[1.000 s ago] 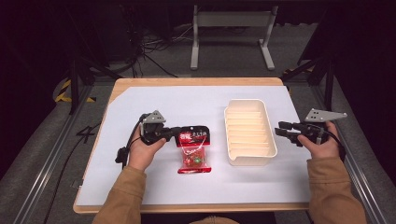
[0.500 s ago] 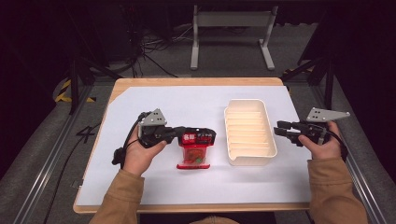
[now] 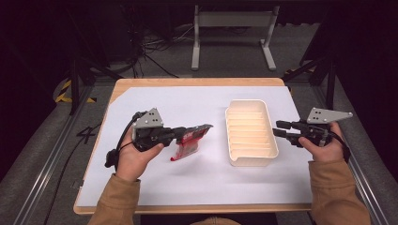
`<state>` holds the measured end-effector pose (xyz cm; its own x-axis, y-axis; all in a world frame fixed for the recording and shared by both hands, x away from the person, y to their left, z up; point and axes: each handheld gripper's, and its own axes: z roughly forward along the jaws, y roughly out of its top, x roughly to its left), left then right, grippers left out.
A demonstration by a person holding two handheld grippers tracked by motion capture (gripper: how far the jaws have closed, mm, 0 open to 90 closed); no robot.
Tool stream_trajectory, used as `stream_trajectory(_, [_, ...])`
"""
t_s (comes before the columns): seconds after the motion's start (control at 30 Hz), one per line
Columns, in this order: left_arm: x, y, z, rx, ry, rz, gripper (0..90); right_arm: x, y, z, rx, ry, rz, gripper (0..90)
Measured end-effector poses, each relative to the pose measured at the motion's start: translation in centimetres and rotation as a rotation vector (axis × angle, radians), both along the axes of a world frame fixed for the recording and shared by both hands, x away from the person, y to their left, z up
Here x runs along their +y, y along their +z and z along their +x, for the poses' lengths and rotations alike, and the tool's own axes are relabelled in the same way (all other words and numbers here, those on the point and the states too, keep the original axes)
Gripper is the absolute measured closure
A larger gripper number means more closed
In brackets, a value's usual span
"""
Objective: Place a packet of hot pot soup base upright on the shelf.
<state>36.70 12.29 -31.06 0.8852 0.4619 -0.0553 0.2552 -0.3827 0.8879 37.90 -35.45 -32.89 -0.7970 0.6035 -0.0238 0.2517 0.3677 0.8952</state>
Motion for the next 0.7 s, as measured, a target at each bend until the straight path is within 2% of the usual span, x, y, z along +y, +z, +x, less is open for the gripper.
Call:
stream_trajectory(0.17, [-0.2, 0.8, -0.9, -0.005, -0.037, -0.017, 89.9, 1.3, 1.0, -0.8, -0.023, 0.047, -0.011, 62.5])
stream_trajectory(0.33, [-1.1, 1.7, -2.1, -0.034, -0.075, -0.008, 89.9, 2.5, 2.1, -1.7, -0.053, 0.094, -0.018, 61.3])
stream_trajectory(0.5, [-1.6, 2.2, -2.7, -0.058, -0.087, -0.015, 89.8, 3.2, 2.8, -2.4, -0.07, 0.133, -0.003, 60.6])
stream_trajectory(0.7, [-2.4, 2.4, -3.3, -0.074, -0.114, -0.064, 89.9, 4.6, 3.6, -3.4, -0.085, 0.188, 0.004, 58.6])
